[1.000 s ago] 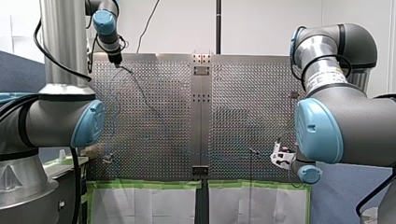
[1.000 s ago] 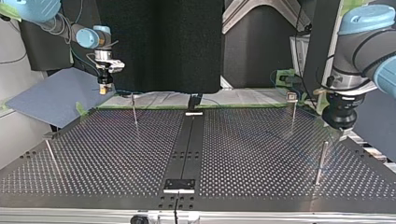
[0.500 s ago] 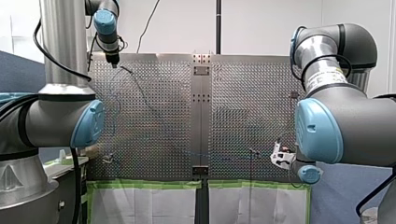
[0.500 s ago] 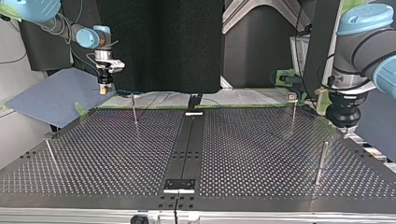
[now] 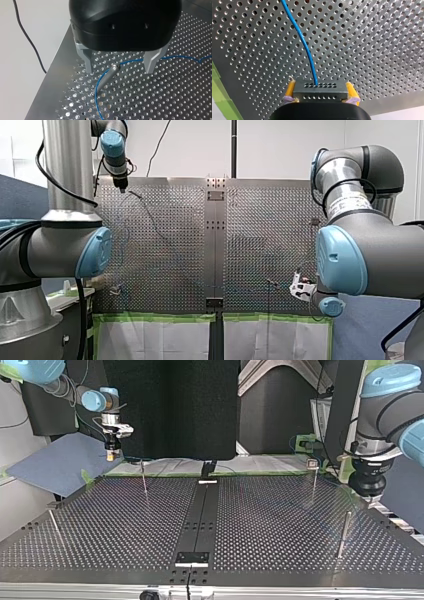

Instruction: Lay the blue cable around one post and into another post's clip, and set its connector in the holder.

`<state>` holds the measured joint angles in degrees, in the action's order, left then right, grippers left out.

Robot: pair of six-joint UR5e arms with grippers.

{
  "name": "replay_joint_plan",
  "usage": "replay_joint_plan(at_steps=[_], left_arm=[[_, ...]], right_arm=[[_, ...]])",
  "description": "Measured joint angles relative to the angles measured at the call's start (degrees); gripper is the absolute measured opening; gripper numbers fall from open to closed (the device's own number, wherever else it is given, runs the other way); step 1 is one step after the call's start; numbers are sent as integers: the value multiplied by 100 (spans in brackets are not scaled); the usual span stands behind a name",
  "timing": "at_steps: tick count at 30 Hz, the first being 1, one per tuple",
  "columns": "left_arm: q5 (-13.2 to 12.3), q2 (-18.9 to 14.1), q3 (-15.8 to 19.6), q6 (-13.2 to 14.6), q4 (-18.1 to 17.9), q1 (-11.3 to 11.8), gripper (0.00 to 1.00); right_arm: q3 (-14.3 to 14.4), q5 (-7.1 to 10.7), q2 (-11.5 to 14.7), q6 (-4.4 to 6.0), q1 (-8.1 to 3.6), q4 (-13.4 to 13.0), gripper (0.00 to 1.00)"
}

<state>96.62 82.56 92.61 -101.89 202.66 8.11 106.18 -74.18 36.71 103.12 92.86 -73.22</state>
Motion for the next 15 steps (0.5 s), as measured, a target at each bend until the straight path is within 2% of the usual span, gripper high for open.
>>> replay_joint_plan(at_steps=[6,10,15], left_arm=[[-68,-4,45,26,-73,-67,100],[-246,-14,213,44,-252,-212,100],[-498,-5,462,-134,-506,-453,100]], right_arm=[[1,1,0,0,-2,11,0],[2,-1,0,-1,-2,13,0],[-7,-1,1,-10,-1,16,0]])
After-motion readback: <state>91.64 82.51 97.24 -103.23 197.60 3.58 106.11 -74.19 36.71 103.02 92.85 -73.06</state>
